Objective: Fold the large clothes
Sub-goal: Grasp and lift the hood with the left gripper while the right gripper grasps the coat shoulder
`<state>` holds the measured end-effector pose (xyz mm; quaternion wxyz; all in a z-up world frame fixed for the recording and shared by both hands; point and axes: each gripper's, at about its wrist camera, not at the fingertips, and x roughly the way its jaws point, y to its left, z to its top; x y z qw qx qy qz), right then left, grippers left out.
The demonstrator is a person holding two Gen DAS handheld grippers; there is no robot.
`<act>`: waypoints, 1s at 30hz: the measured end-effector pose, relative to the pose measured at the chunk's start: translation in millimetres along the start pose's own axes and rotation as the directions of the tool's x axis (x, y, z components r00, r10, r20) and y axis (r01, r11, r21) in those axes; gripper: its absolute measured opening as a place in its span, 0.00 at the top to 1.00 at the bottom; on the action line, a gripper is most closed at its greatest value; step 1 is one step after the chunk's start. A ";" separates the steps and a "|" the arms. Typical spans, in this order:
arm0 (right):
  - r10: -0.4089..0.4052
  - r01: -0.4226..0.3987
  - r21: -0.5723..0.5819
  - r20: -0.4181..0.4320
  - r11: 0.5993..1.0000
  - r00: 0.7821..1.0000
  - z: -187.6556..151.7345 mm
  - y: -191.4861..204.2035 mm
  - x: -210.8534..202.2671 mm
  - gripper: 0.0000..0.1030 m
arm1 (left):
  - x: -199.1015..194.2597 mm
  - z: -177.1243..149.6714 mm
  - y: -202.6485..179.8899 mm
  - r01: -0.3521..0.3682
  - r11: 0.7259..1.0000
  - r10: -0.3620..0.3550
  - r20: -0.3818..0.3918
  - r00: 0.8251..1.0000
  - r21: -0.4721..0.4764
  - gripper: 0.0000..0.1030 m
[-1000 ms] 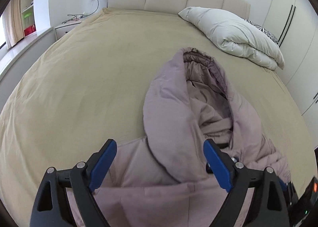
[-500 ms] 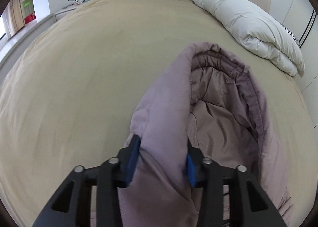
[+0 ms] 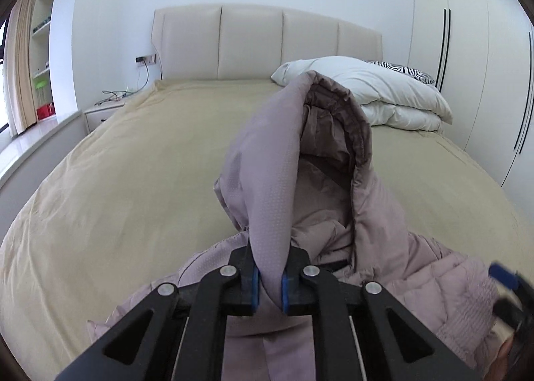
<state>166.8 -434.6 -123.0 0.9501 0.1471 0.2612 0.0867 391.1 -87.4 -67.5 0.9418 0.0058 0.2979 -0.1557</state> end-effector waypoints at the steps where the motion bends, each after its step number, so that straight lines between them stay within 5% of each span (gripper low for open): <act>1: -0.019 0.019 -0.007 0.029 1.000 0.999 12.6 5.2 -3.4 0.05 | -7.2 -7.9 0.8 0.008 1.000 -0.008 0.013 1.000 -0.005 0.90; 9: -0.199 0.180 -0.235 -0.063 0.955 0.978 101.9 48.3 96.9 0.05 | -41.5 -40.4 4.7 0.018 1.000 -0.017 0.127 0.992 -0.007 0.90; 15: -0.249 0.227 -0.173 -0.124 0.959 0.960 134.8 43.1 174.7 0.06 | -48.4 -53.0 -0.3 0.005 1.000 -0.010 0.162 0.987 0.029 0.90; 17: -0.275 0.251 -0.162 -0.147 0.954 0.950 138.8 39.4 191.2 0.30 | -48.4 -53.4 3.4 0.009 1.000 -0.012 0.164 0.986 0.016 0.90; 18: -0.272 0.252 -0.134 -0.162 0.958 0.949 141.2 34.6 195.6 0.63 | -49.3 -54.1 5.1 0.012 1.000 -0.013 0.163 0.987 0.008 0.90; 21: -0.282 0.278 -0.047 -0.156 0.960 0.947 144.9 16.8 187.4 0.85 | -53.9 -54.6 9.2 0.017 1.000 -0.015 0.162 0.987 -0.007 0.90; 26: -0.240 0.241 0.022 -0.049 0.970 0.970 131.7 6.7 120.6 0.91 | -68.8 -57.5 20.2 0.038 0.995 -0.026 0.130 0.991 -0.093 0.90; 30: -0.240 0.242 -0.101 0.026 0.965 0.970 87.0 31.3 49.8 0.91 | -85.0 -75.8 31.2 0.040 0.985 -0.028 0.074 0.997 -0.167 0.89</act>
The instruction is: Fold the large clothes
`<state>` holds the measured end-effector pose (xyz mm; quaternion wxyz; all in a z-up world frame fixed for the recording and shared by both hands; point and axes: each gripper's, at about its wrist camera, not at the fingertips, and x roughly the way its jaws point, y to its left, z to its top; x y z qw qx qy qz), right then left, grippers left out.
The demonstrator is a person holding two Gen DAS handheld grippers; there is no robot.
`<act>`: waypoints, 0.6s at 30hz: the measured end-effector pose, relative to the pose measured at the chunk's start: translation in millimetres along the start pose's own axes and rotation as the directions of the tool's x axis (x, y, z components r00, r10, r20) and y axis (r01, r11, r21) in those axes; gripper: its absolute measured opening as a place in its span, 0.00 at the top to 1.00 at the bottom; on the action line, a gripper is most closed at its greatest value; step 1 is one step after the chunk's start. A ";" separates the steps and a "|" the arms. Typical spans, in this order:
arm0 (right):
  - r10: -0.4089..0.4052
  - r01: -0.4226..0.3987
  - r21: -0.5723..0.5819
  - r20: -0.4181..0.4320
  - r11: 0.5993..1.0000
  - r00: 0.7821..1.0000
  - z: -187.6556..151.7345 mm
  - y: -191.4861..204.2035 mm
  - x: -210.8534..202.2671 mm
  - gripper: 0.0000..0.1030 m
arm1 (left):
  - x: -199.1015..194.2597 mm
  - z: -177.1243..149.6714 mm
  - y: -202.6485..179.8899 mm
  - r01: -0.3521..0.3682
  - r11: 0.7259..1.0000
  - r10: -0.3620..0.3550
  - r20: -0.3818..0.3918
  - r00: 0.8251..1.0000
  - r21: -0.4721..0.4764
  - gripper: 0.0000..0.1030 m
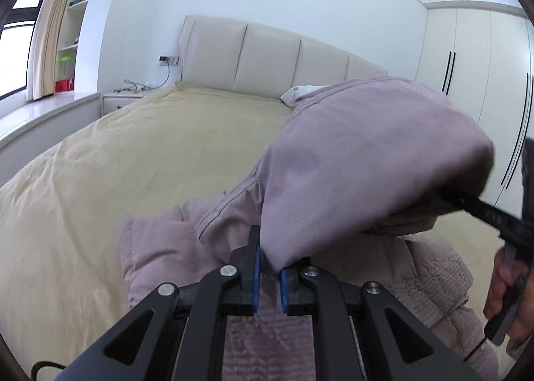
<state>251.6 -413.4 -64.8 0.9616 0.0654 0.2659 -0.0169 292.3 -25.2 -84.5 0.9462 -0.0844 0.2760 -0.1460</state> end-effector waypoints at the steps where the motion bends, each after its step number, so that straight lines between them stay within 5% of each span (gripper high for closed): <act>1: -0.005 0.005 -0.034 0.006 0.999 1.000 -15.0 3.7 -16.8 0.91 | -2.9 -5.9 3.5 0.002 1.000 -0.002 -0.030 1.000 -0.020 0.89; 6: 0.052 -0.053 -0.010 -0.109 0.999 0.993 -100.7 1.6 -45.2 0.90 | -21.2 -52.4 24.9 -0.023 0.991 -0.002 -0.186 0.983 -0.133 0.78; 10: 0.067 -0.059 0.043 -0.225 0.997 0.972 -151.2 -11.9 -55.9 0.87 | -52.0 -66.3 42.7 -0.065 0.980 0.023 -0.215 0.976 -0.187 0.77; 15: 0.058 -0.033 0.128 -0.195 0.991 0.979 -162.0 -45.4 -97.6 0.87 | -75.6 -23.1 29.5 -0.033 0.990 0.015 -0.132 0.991 -0.134 0.72; 18: 0.061 -0.050 0.132 -0.085 0.990 0.995 -141.4 -45.8 -132.8 0.86 | -70.4 11.1 -4.0 0.037 0.998 -0.043 -0.103 0.994 -0.054 0.45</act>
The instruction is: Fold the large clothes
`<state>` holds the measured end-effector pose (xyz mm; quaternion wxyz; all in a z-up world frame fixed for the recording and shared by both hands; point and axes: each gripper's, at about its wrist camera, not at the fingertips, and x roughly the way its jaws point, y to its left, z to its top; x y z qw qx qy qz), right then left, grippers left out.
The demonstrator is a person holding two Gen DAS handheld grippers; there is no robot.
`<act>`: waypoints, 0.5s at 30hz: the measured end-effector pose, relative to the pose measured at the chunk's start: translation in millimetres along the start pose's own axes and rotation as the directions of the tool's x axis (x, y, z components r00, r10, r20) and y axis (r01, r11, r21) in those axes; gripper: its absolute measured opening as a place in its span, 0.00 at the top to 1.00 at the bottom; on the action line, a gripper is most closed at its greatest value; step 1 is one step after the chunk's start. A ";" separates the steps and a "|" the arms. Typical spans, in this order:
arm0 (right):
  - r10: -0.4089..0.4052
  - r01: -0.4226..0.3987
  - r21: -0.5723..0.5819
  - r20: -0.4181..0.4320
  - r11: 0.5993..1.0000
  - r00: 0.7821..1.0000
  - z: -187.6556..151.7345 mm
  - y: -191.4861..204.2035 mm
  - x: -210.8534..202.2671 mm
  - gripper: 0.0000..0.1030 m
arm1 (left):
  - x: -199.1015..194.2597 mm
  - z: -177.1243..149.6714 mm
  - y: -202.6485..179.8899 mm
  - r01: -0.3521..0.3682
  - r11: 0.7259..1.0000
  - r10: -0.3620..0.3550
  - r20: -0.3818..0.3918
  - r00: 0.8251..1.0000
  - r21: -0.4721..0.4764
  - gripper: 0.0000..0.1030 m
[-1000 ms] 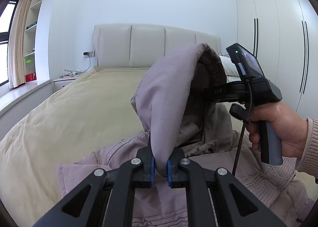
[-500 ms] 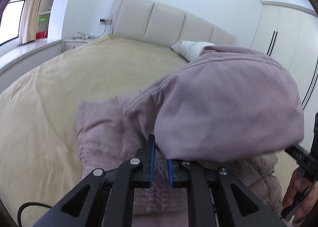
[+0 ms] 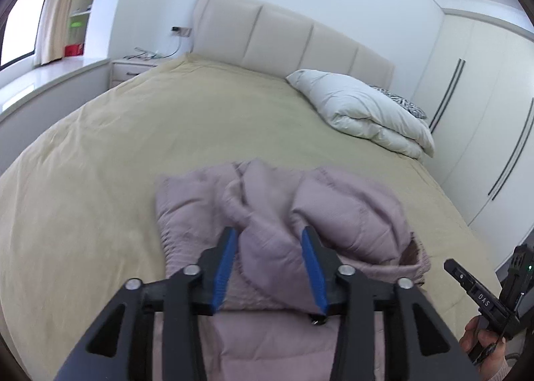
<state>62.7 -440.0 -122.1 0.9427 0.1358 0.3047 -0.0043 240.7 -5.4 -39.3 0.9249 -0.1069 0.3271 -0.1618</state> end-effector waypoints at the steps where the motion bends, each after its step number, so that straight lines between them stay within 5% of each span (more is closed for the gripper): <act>1: 0.021 -0.021 -0.006 0.038 1.000 0.999 10.3 1.3 -7.8 0.82 | 5.8 10.5 -10.4 0.009 0.999 -0.009 0.001 1.000 0.037 0.40; 2: 0.045 -0.044 -0.015 0.066 0.999 0.997 27.0 5.8 -7.9 0.77 | 14.7 18.5 -26.0 0.007 0.996 -0.007 -0.003 1.000 0.090 0.38; 4: 0.082 -0.079 -0.045 0.086 0.996 0.993 50.7 19.2 -3.7 0.11 | 36.3 29.6 -51.6 -0.016 0.985 0.019 -0.015 1.000 0.174 0.37; 5: 0.100 -0.095 -0.047 0.100 0.994 0.990 60.7 22.5 -0.9 0.05 | 47.6 33.6 -58.9 -0.016 0.982 0.022 -0.028 0.999 0.188 0.37; 7: 0.139 -0.131 -0.063 0.134 0.989 0.981 71.4 32.6 7.8 0.05 | 71.3 35.3 -66.9 -0.036 0.977 0.052 -0.071 0.996 0.211 0.37; 10: 0.096 -0.090 -0.093 0.060 0.992 0.994 91.4 52.2 45.6 0.09 | 104.1 28.8 -58.7 -0.076 0.976 0.103 -0.127 0.986 0.202 0.37; 13: 0.084 -0.087 -0.106 -0.036 0.990 0.996 93.1 69.0 75.8 0.32 | 141.2 6.6 -43.1 -0.111 0.972 0.155 -0.209 0.966 0.207 0.45; 15: 0.039 -0.054 -0.123 -0.123 0.991 0.992 87.0 71.2 110.8 0.38 | 158.5 -7.8 -37.1 -0.129 0.959 0.185 -0.210 0.960 0.254 0.45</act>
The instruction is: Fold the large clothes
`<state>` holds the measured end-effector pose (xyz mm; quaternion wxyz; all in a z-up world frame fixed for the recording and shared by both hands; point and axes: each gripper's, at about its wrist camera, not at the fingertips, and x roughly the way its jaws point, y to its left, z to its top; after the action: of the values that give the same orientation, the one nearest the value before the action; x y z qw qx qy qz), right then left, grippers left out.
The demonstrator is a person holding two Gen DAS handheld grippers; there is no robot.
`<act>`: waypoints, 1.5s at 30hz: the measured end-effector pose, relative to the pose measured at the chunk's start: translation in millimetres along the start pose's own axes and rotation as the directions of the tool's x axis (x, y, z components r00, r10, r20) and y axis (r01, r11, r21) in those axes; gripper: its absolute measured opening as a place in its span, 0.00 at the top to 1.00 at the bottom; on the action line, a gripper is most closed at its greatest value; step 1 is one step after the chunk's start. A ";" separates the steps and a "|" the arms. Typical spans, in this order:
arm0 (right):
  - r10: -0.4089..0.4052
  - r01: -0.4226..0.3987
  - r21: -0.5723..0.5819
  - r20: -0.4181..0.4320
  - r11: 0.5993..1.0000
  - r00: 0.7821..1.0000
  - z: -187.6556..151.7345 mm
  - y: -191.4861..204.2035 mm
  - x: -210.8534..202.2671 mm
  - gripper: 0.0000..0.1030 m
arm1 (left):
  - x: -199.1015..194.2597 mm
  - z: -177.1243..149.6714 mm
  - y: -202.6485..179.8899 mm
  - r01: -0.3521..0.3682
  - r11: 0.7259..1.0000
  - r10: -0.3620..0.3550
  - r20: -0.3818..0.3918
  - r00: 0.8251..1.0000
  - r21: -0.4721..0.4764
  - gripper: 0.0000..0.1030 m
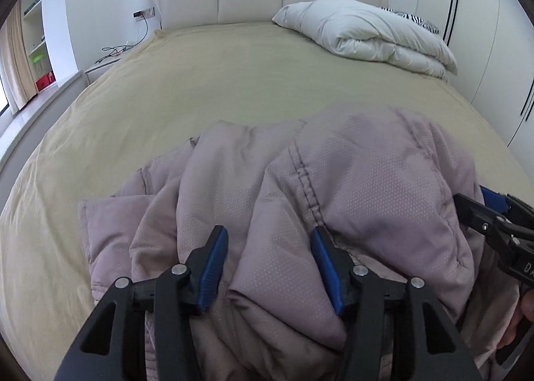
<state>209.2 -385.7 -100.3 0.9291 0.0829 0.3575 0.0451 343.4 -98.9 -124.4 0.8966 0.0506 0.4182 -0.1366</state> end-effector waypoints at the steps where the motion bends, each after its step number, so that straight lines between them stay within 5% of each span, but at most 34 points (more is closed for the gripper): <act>1: -0.015 0.014 -0.005 -0.034 1.000 0.999 -1.6 -3.1 18.1 0.38 | 5.6 -4.8 -2.5 -0.010 1.000 0.010 0.003 1.000 0.020 0.45; 4: -0.071 0.061 -0.093 -0.110 0.994 0.991 -31.1 -6.1 65.5 0.38 | 18.2 -12.7 -4.9 -0.025 0.999 0.024 0.020 1.000 0.039 0.44; 6: -0.106 0.097 -0.166 -0.048 0.981 0.993 -53.3 0.8 71.1 0.38 | 25.9 -15.0 -3.8 -0.020 0.999 0.020 0.019 1.000 0.042 0.44; 12: -0.120 0.105 -0.164 -0.090 0.981 0.989 -45.9 -1.8 70.9 0.38 | -15.1 -7.2 14.0 0.024 0.999 -0.022 0.051 0.998 -0.032 0.51; 15: -0.098 0.103 -0.085 0.064 0.991 0.993 -24.8 -7.1 14.1 0.38 | -43.9 -5.7 25.6 0.004 0.997 0.007 0.146 0.989 -0.074 0.51; 18: -0.055 0.067 -0.074 0.160 0.995 0.986 2.0 -2.0 -8.8 0.38 | -33.3 4.8 31.8 0.001 0.997 0.009 0.123 0.992 -0.077 0.51; 24: -0.024 0.024 -0.176 0.003 0.984 1.000 31.3 22.6 60.0 0.46 | 15.4 -2.9 41.0 0.007 0.997 -0.005 0.026 1.000 -0.080 0.48; 27: -0.068 0.050 -0.174 -0.102 0.984 0.992 14.6 15.4 110.5 0.46 | 20.4 -6.7 32.9 -0.016 0.999 0.018 0.035 0.999 -0.048 0.46; 29: -0.087 0.071 -0.192 -0.073 0.979 0.994 0.8 14.9 120.0 0.46 | 25.0 -7.7 32.5 -0.014 0.999 0.016 0.029 0.999 -0.050 0.45; 33: -0.122 0.097 -0.238 -0.096 0.967 0.988 -0.5 20.9 124.8 0.46 | 5.7 -8.3 41.5 0.021 0.992 -0.018 0.023 1.000 -0.123 0.49; 36: -0.116 0.091 -0.196 -0.121 0.976 0.986 16.1 23.4 103.4 0.46 | -43.1 -20.8 42.6 0.051 0.982 -0.032 0.106 0.994 -0.181 0.50; 39: 0.011 -0.007 -0.141 0.032 0.990 0.999 7.0 32.1 31.7 0.46 | -77.2 -41.9 25.7 0.065 0.988 -0.039 0.179 0.983 -0.143 0.50; 41: 0.050 -0.036 -0.169 0.080 0.985 0.995 -11.1 44.7 2.5 0.46 | -64.4 -50.6 11.3 0.057 0.993 -0.044 0.126 0.991 -0.101 0.50; 43: 0.050 -0.045 -0.214 0.020 0.976 0.999 -30.1 54.6 6.1 0.46 | -36.0 -57.4 3.6 0.012 0.998 -0.010 0.030 0.999 -0.069 0.47; 45: -0.032 -0.003 -0.278 -0.123 0.960 0.992 -64.2 61.8 39.6 0.45 | -27.7 -60.2 5.2 0.007 0.998 -0.006 0.018 1.000 -0.068 0.46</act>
<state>193.9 -311.4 -161.7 0.9074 -0.0540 0.4063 0.0932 283.7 -76.0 -142.2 0.9011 0.0174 0.4147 -0.1255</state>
